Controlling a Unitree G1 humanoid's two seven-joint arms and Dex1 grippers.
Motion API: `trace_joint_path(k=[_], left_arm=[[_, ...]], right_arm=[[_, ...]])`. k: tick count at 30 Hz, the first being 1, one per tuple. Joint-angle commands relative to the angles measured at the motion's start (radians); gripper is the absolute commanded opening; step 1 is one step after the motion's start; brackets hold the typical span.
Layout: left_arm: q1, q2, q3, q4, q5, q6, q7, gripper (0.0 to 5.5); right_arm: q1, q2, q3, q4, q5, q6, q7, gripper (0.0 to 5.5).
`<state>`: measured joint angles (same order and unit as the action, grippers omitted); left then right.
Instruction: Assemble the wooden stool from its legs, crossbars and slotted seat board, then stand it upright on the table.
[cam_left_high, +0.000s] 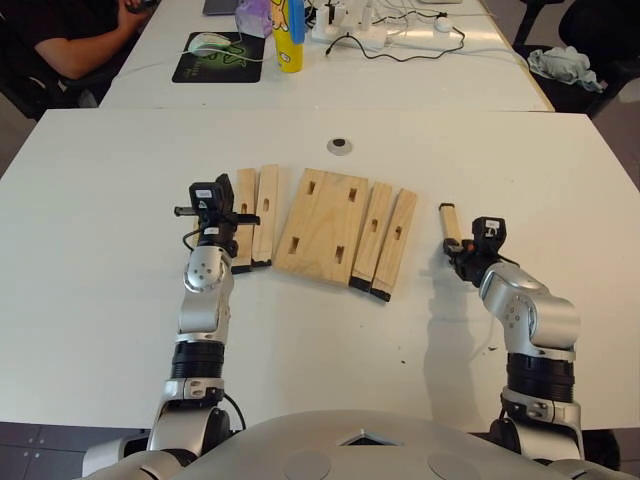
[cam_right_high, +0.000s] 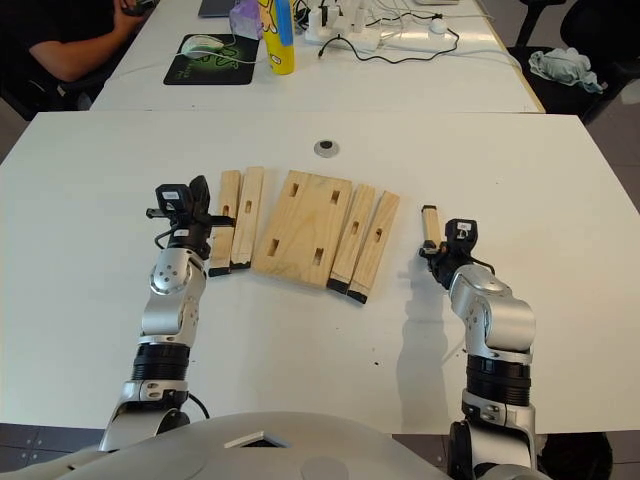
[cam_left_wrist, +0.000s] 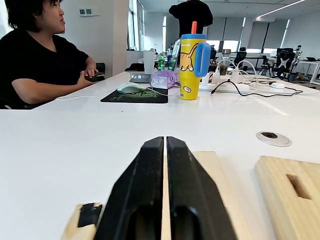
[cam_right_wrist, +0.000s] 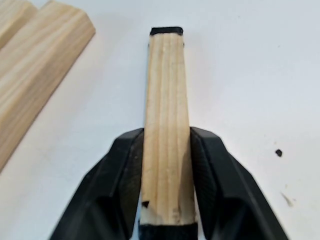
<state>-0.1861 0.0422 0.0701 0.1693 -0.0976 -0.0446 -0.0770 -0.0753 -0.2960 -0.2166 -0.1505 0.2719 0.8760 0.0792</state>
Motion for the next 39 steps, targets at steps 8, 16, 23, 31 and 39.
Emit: trace_joint_path(k=[8,16,23,31,39], left_arm=[[-0.076,-0.018,0.010,-0.112,-0.355,0.331,-0.254,1.91],[-0.176,0.019,0.055,-0.205,-0.726,0.824,-0.313,2.55],[-0.205,0.039,0.070,-0.168,-0.787,0.990,-0.282,2.55],[-0.225,0.044,0.101,-0.208,-0.865,1.063,-0.297,2.55],[-0.204,0.105,0.050,-0.209,-0.810,1.056,-0.352,2.55]], right_arm=[[-0.099,0.077,0.003,-0.020,0.090,-0.361,0.165,1.32],[-0.101,0.052,0.192,-0.053,0.141,-0.467,0.470,1.32],[-0.056,0.005,0.269,-0.063,0.106,-0.569,0.592,1.32],[-0.018,0.014,0.289,-0.042,0.096,-0.596,0.575,1.32],[-0.037,0.014,0.250,-0.007,0.104,-0.598,0.553,1.32]])
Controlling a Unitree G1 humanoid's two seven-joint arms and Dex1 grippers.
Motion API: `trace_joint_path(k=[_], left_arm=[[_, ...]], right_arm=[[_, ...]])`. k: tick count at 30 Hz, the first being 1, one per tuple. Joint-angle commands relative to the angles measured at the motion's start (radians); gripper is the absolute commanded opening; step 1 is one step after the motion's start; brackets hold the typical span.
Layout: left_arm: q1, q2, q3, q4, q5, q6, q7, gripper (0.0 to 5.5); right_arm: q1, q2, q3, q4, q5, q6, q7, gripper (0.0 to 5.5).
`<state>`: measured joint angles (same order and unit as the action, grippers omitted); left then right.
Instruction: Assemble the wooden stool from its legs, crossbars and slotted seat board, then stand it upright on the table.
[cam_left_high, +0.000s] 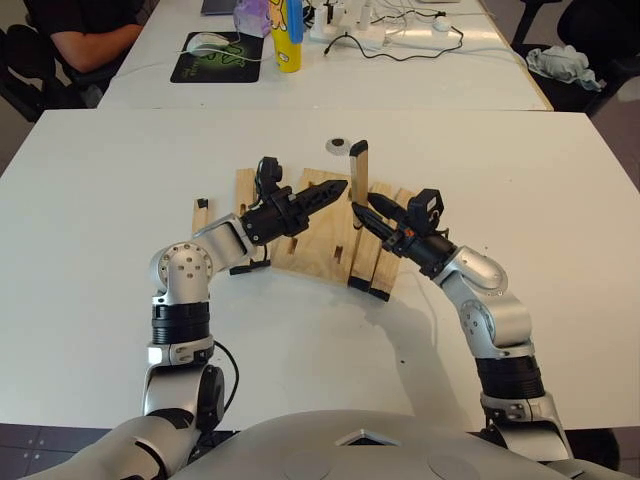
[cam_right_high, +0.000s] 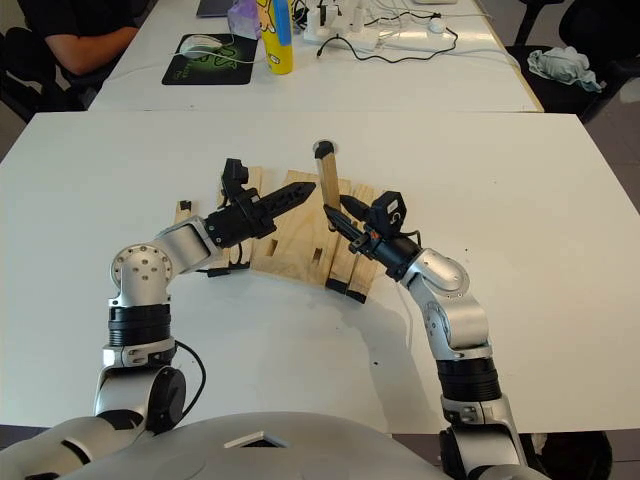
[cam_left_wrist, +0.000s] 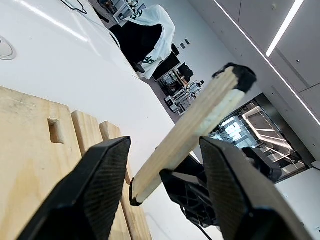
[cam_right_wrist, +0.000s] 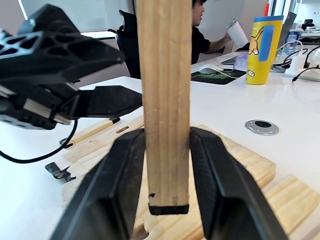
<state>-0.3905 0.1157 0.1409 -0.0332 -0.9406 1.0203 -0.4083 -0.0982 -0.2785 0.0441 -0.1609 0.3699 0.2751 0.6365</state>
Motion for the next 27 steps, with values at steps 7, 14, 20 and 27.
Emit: trace_joint_path(k=[7,14,20,27], left_arm=[[-0.020,0.042,-0.038,-0.025,0.057,-0.031,-0.040,2.55],[-0.014,0.037,-0.057,-0.033,0.076,-0.063,-0.043,2.55],[-0.017,0.033,-0.060,-0.024,0.085,-0.085,-0.043,2.55],[-0.015,0.032,-0.071,-0.011,0.111,-0.105,-0.049,2.55]], right_arm=[[-0.008,-0.034,0.063,0.025,-0.084,-0.007,0.004,1.32],[-0.023,-0.022,0.093,0.054,-0.115,-0.002,-0.002,1.32],[-0.016,-0.023,0.113,0.028,-0.103,0.011,0.026,1.32],[-0.017,-0.028,0.118,0.014,-0.100,0.022,0.037,1.32]])
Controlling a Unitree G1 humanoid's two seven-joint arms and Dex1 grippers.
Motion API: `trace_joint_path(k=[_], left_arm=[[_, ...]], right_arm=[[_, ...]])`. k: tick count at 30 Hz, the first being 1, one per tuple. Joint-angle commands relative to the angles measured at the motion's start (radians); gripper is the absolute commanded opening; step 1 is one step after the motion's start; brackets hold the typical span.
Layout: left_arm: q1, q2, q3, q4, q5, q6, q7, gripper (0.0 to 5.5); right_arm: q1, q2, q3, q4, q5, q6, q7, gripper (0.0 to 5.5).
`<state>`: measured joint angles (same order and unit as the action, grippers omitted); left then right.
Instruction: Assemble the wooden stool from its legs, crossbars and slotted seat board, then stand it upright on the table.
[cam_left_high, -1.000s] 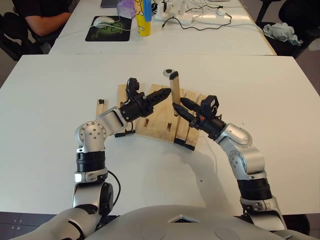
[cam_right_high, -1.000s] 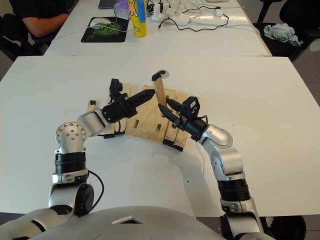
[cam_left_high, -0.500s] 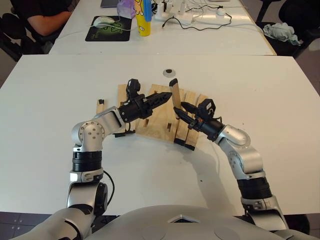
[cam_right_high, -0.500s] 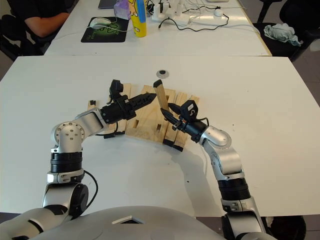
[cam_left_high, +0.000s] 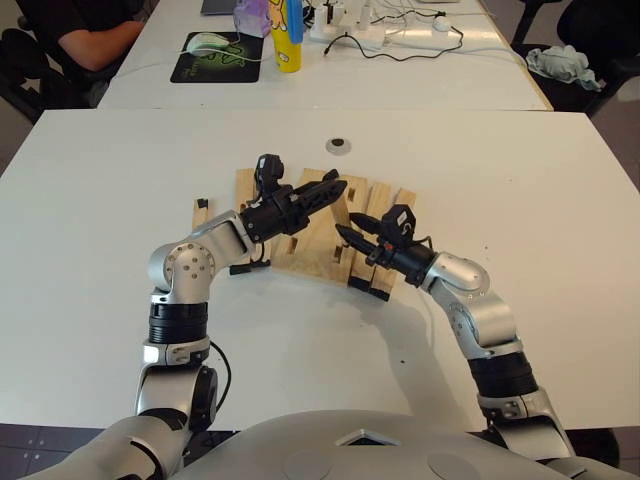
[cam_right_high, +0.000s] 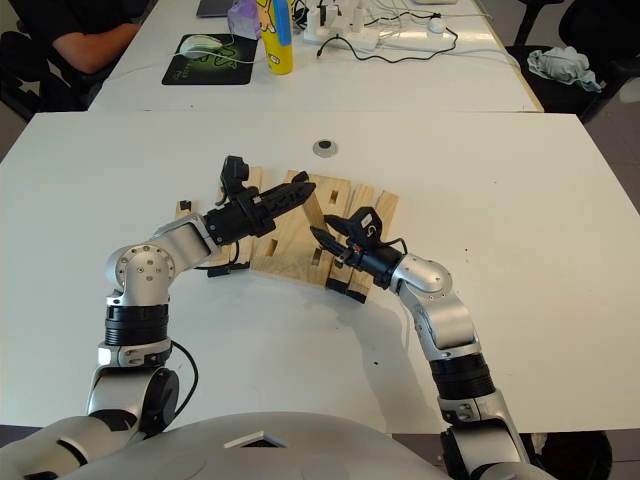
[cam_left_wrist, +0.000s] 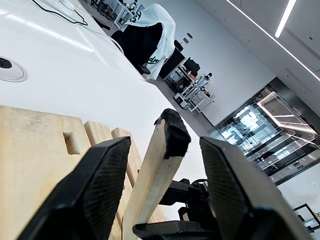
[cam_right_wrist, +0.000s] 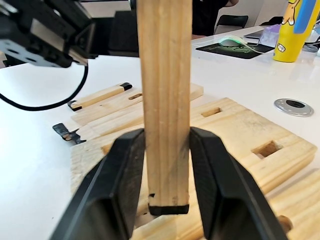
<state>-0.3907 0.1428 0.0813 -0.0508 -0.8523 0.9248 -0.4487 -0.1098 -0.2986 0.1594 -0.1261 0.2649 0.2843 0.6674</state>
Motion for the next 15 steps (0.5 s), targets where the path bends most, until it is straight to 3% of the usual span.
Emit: trace_joint_path(k=[1,15], left_arm=[[-0.013,0.005,-0.016,0.006,0.027,-0.011,-0.009,2.55],[-0.007,0.009,-0.016,0.020,0.090,-0.056,-0.021,0.72]], right_arm=[[-0.006,-0.005,0.001,-0.022,0.010,0.017,0.004,1.32],[-0.018,0.018,0.007,-0.029,0.027,0.052,-0.013,1.32]])
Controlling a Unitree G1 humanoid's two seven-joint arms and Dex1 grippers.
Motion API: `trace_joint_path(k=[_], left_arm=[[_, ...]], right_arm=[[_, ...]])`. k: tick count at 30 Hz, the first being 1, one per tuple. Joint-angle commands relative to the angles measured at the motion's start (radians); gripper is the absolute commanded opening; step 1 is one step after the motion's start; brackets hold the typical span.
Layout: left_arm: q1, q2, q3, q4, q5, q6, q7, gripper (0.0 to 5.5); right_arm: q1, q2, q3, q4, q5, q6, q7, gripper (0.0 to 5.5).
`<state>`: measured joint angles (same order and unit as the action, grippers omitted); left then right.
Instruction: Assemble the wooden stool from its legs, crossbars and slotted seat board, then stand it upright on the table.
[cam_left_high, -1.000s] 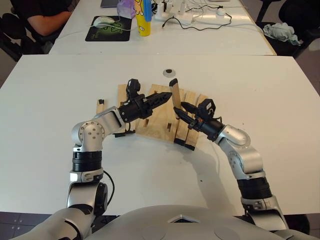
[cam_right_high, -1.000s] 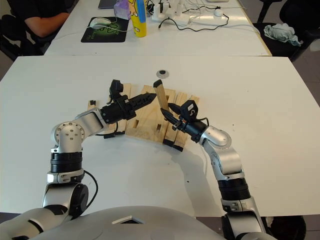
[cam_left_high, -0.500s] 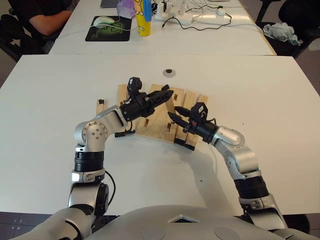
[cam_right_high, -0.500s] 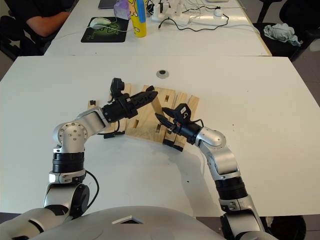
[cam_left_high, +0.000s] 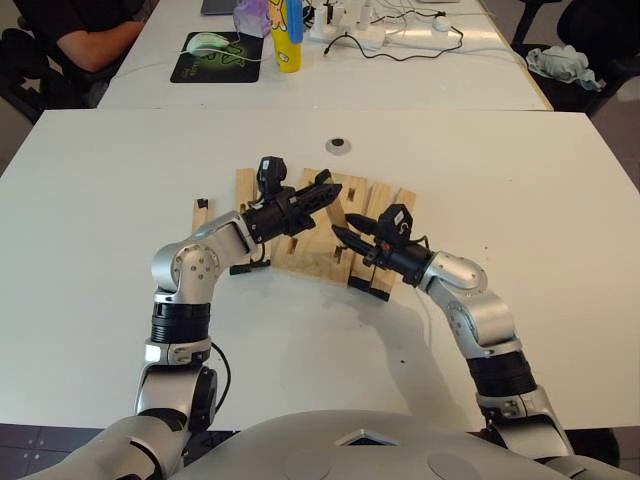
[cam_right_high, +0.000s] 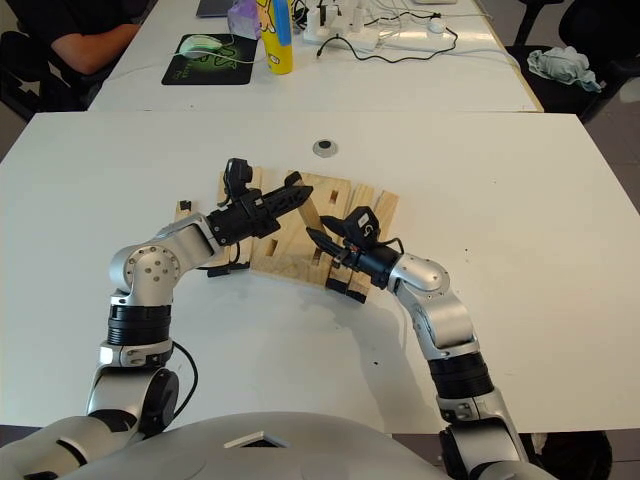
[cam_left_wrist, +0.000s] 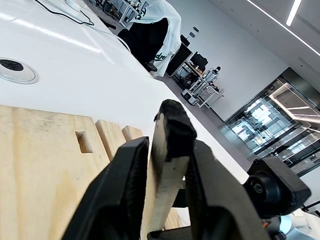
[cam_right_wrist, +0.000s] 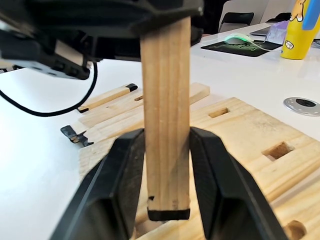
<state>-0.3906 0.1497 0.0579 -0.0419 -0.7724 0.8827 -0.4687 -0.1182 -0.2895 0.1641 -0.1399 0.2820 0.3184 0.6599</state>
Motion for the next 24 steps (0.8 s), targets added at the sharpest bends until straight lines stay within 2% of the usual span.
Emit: trace_joint_path(k=[1,7,12,13,15,24], left_arm=[[-0.007,0.001,0.010,0.013,0.015,-0.021,0.000,0.60],[-0.005,-0.015,0.018,0.051,0.109,-0.131,0.057,0.50],[0.024,-0.122,0.048,-0.002,0.131,-0.214,0.187,0.49],[0.033,-0.142,0.052,-0.021,0.125,-0.221,0.207,0.48],[0.045,-0.164,0.047,-0.050,0.121,-0.223,0.230,0.43],[0.039,-0.140,0.110,-0.099,0.126,-0.259,0.285,0.43]], right_arm=[[-0.009,0.010,0.001,-0.017,0.013,0.022,-0.007,1.32],[-0.029,0.028,-0.019,-0.012,0.016,0.023,-0.035,1.32],[-0.032,0.053,0.009,-0.004,-0.033,-0.019,-0.084,1.32],[-0.033,0.055,0.019,0.000,-0.047,-0.027,-0.091,1.61],[-0.027,0.064,0.018,-0.001,-0.064,-0.036,-0.118,1.68],[-0.012,0.047,-0.034,0.016,-0.075,-0.055,-0.151,1.68]])
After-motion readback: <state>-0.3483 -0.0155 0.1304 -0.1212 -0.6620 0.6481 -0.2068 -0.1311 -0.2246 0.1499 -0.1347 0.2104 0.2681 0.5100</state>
